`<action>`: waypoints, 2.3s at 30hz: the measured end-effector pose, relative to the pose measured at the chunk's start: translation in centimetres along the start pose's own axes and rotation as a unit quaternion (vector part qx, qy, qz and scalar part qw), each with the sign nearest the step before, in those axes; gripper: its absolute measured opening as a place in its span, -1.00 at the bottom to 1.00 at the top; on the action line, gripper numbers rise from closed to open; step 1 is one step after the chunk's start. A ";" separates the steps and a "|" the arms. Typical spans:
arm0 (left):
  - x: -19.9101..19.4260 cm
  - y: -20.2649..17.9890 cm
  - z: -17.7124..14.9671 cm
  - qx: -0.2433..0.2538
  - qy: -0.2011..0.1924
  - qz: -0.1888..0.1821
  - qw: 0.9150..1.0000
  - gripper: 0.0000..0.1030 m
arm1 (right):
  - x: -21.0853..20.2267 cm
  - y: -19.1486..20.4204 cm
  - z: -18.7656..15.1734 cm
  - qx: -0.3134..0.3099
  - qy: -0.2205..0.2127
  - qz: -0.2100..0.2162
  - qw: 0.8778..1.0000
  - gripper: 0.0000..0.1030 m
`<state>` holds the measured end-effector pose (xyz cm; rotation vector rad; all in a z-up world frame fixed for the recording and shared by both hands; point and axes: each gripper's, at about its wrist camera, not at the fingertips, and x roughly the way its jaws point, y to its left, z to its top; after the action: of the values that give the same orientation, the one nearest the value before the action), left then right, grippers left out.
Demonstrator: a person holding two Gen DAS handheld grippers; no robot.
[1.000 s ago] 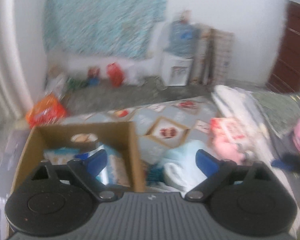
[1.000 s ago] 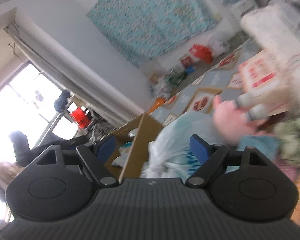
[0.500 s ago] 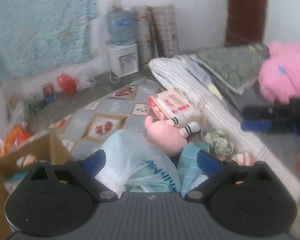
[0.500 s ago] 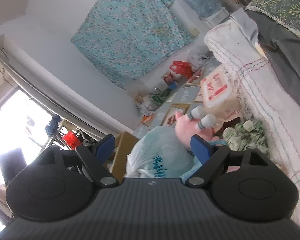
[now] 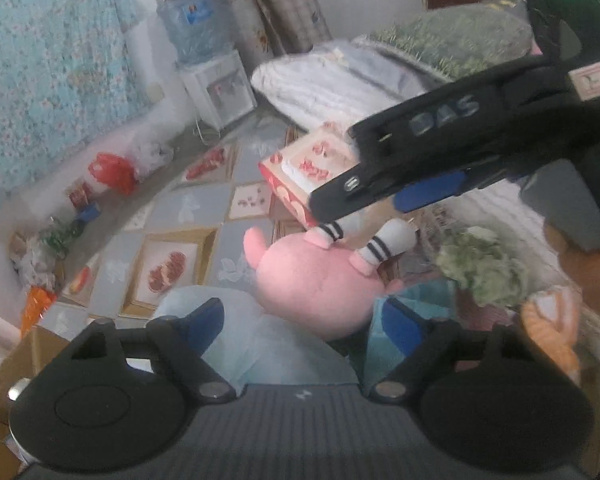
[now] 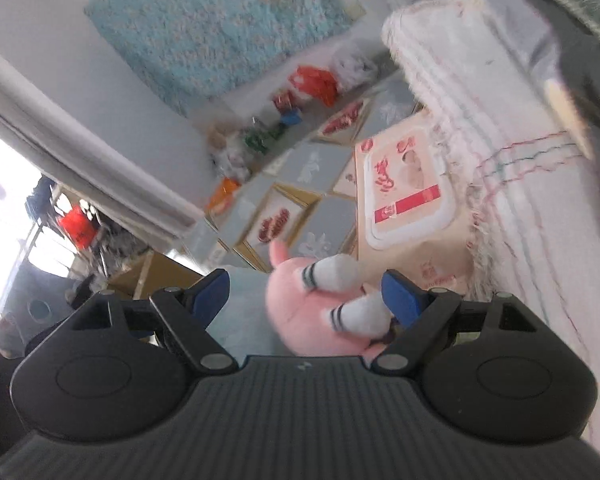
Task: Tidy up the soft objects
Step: 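Reach the right tool to the pink-and-white plush doll and grasp it, then lift the plush doll off the pile with the right tool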
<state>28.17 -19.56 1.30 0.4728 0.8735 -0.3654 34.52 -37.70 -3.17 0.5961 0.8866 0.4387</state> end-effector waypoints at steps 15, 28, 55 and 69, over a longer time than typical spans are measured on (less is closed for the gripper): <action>4.9 2.1 1.4 -0.070 0.061 -0.053 0.994 0.55 | 7.3 -1.5 0.8 0.016 0.086 0.005 0.996 0.61; 2.4 1.9 2.9 -0.091 0.013 -0.046 0.995 0.50 | 4.4 -0.9 1.0 0.015 0.046 0.037 0.998 0.14; -15.8 -1.5 -14.0 -0.213 -0.118 -0.097 0.965 0.61 | -11.2 8.6 -14.1 -0.060 0.020 0.117 0.991 0.14; -12.4 -2.3 -23.7 -0.247 -0.089 -0.107 0.959 0.55 | -6.2 11.4 -21.9 -0.138 0.082 0.021 0.987 0.03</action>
<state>4.49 -7.43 -2.44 -0.1177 0.8062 -0.3650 11.81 -26.18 -2.87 0.3287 0.9516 0.6446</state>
